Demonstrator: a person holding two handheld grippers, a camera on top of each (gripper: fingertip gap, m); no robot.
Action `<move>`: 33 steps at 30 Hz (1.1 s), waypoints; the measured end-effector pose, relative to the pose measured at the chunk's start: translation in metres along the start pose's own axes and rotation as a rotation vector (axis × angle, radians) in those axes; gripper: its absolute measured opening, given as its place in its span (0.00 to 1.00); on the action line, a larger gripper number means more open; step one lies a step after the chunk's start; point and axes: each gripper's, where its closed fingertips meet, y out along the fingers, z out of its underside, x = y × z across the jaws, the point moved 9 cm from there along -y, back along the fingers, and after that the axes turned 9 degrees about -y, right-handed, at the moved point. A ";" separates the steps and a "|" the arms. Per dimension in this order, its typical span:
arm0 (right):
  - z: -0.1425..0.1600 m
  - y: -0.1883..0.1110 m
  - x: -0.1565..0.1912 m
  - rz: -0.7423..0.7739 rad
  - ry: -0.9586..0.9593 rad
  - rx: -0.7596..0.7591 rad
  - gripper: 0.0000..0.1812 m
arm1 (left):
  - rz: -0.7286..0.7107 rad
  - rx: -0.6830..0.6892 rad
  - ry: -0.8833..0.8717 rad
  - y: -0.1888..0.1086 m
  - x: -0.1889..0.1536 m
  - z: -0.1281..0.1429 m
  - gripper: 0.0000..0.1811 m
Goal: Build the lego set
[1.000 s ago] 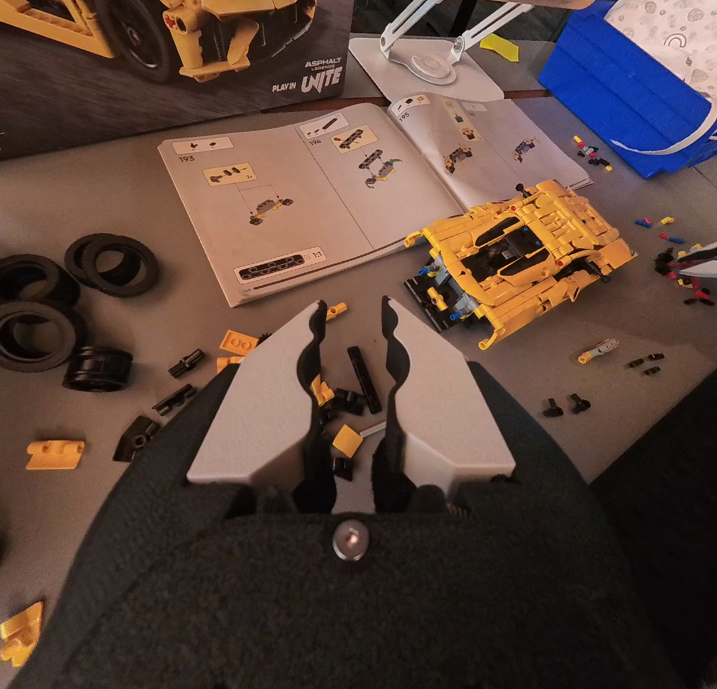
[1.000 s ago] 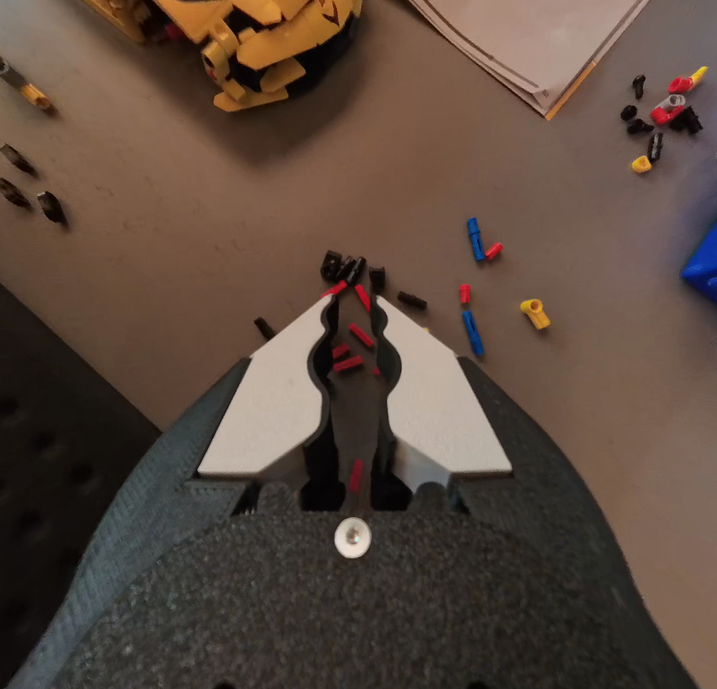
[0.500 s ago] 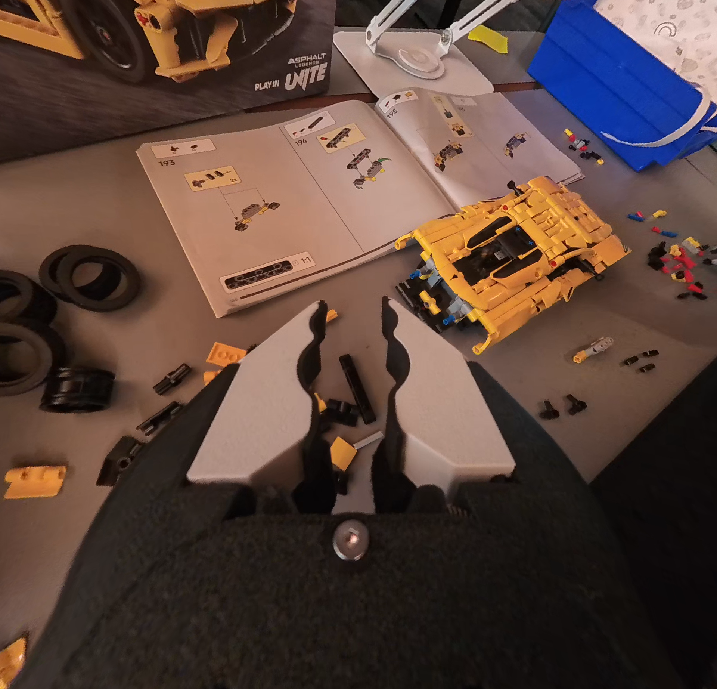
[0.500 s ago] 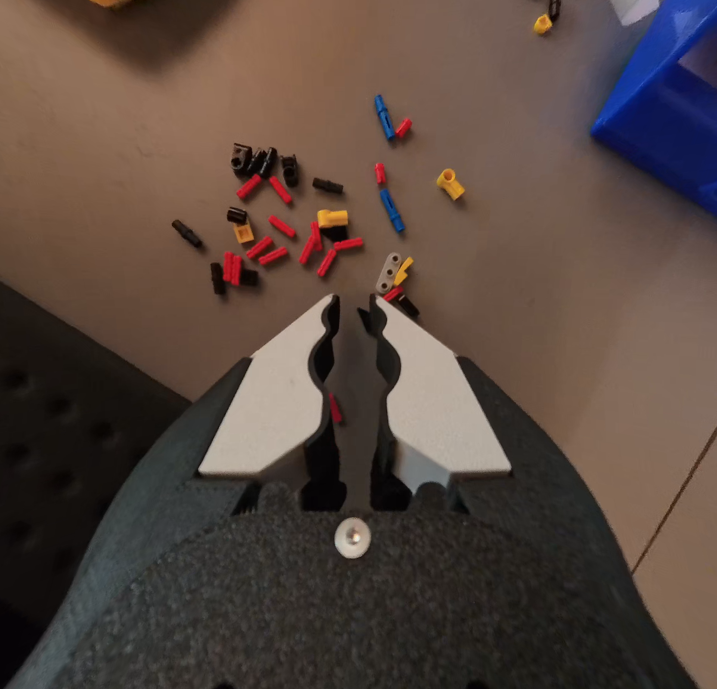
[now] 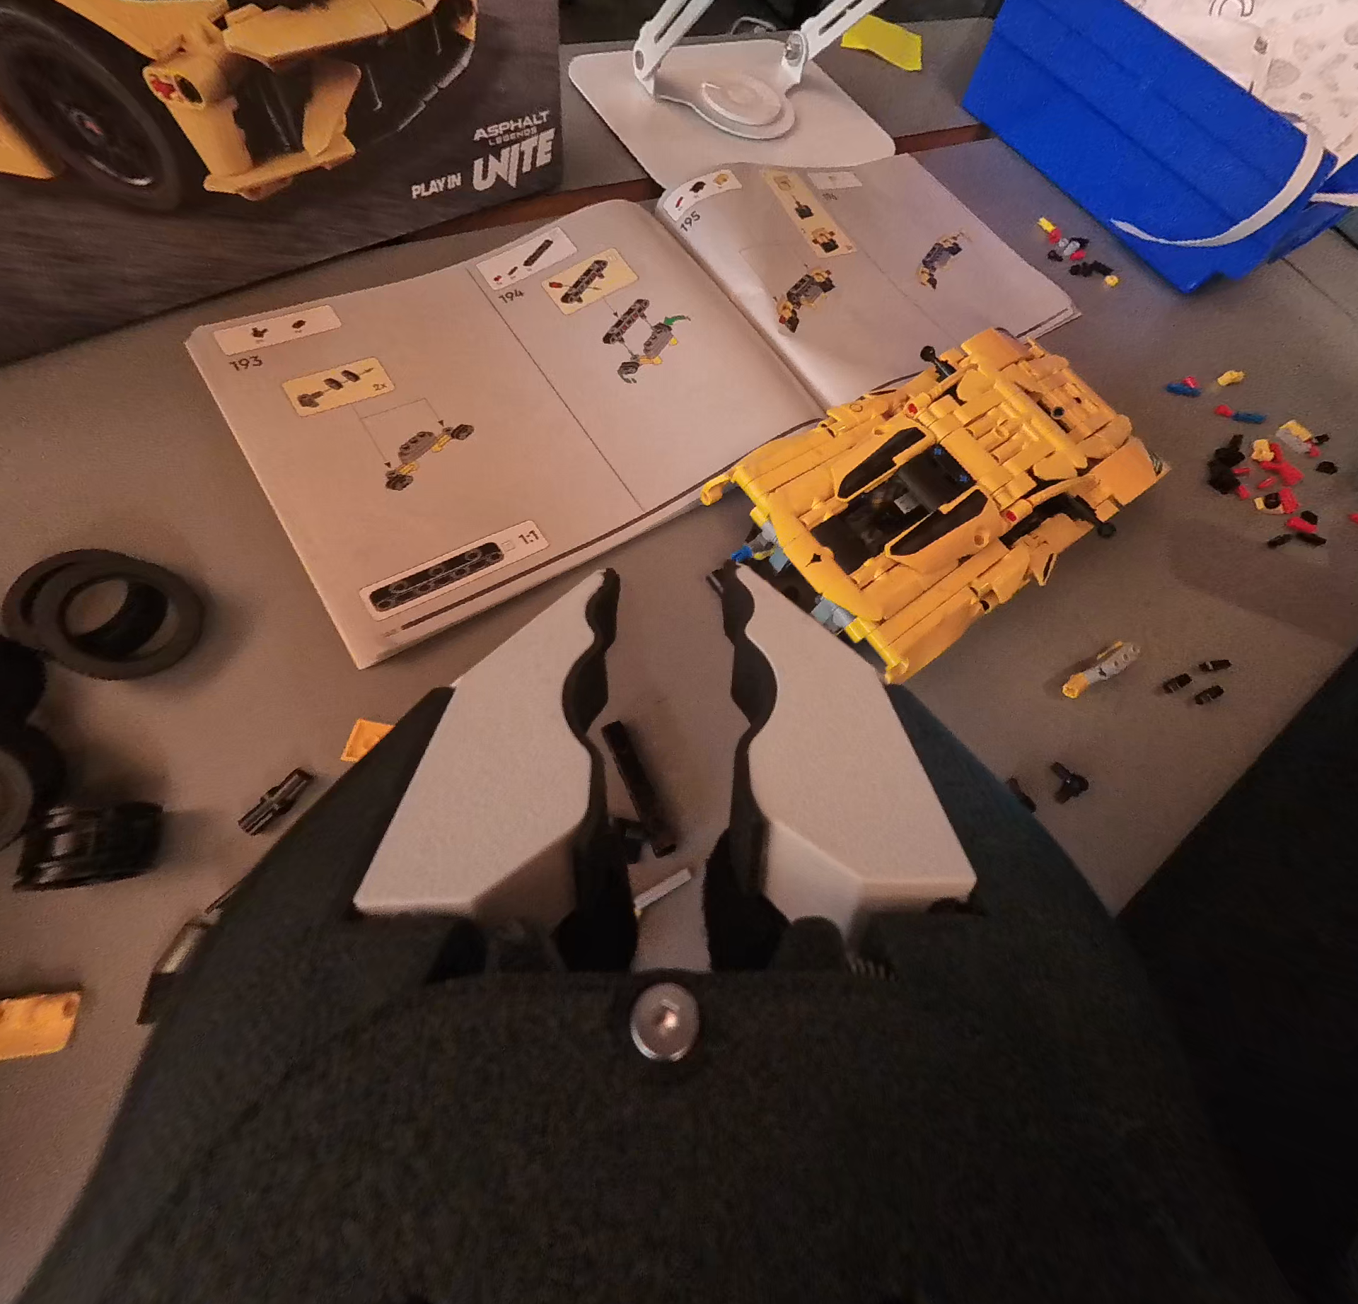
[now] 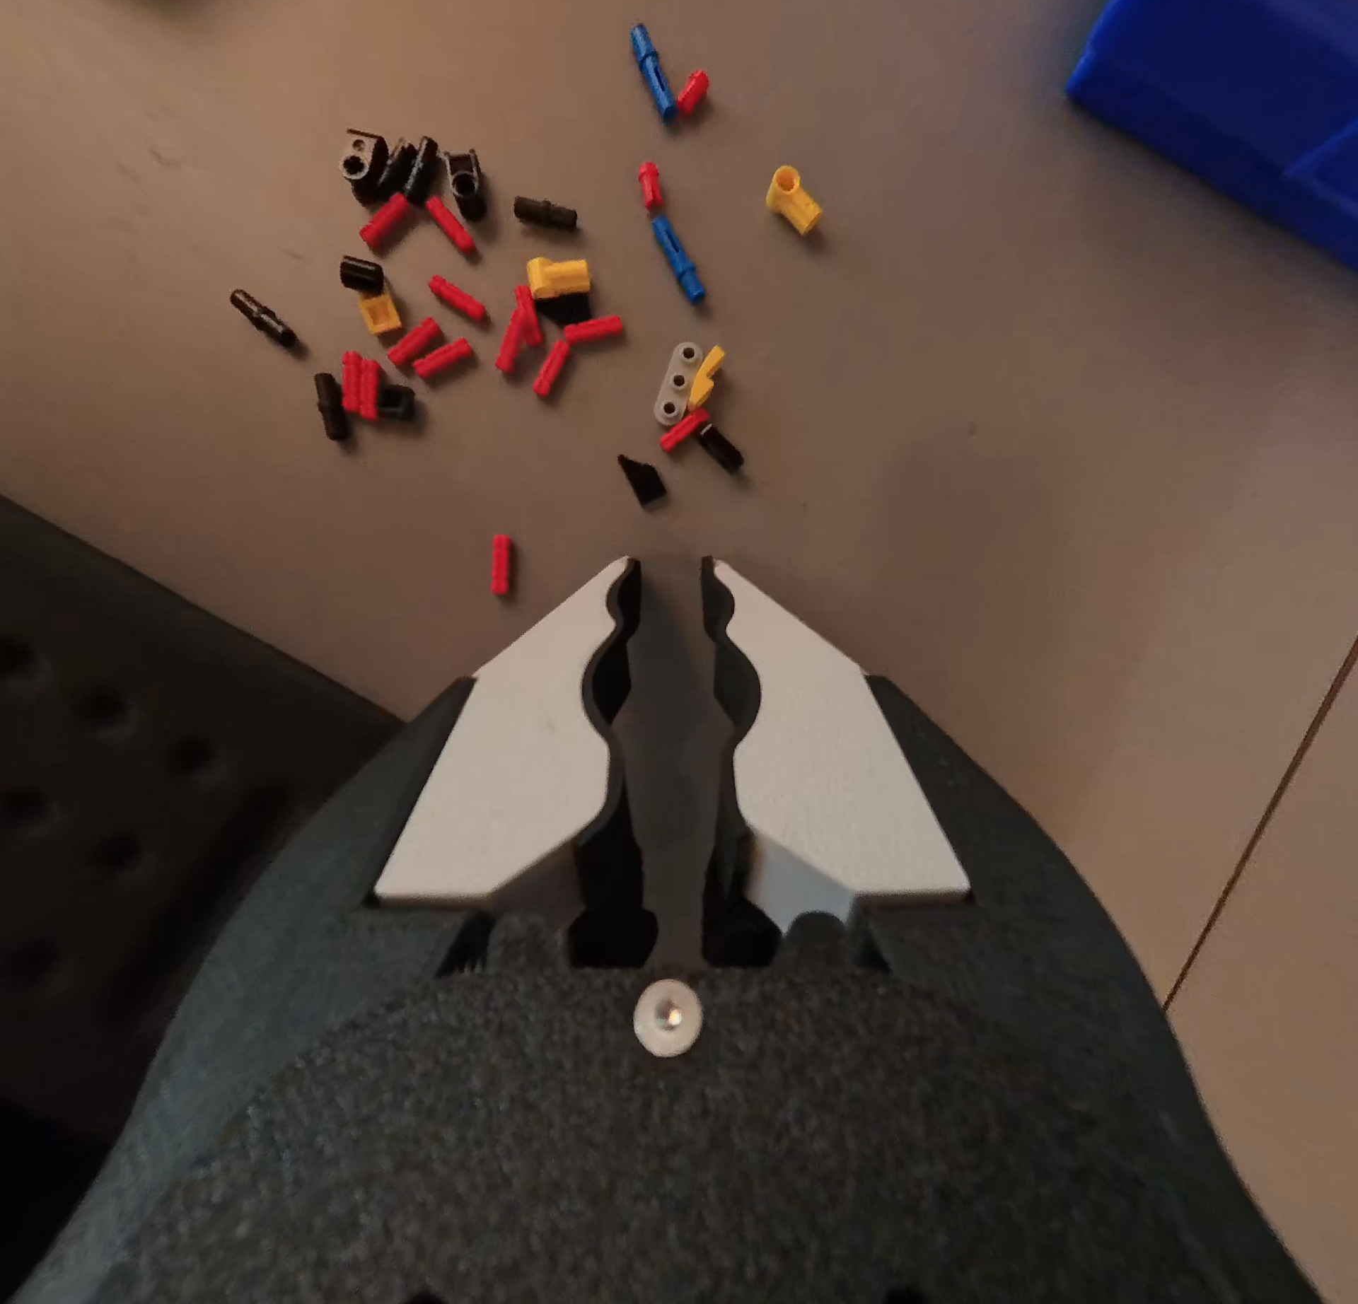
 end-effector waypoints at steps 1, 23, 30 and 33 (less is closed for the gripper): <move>-0.001 0.000 -0.002 0.005 0.004 -0.014 0.08 | -0.002 0.004 0.006 0.001 -0.002 0.000 0.15; -0.036 -0.004 -0.007 -0.101 -0.110 -0.182 0.01 | -0.028 -0.002 0.009 -0.007 -0.003 0.003 0.15; -0.107 0.028 0.107 -0.460 -0.267 -0.259 0.02 | -0.025 -0.010 0.009 -0.010 -0.007 0.010 0.15; -0.116 0.053 0.138 -0.493 -0.360 -0.206 0.02 | -0.030 -0.012 -0.001 -0.016 -0.005 0.017 0.15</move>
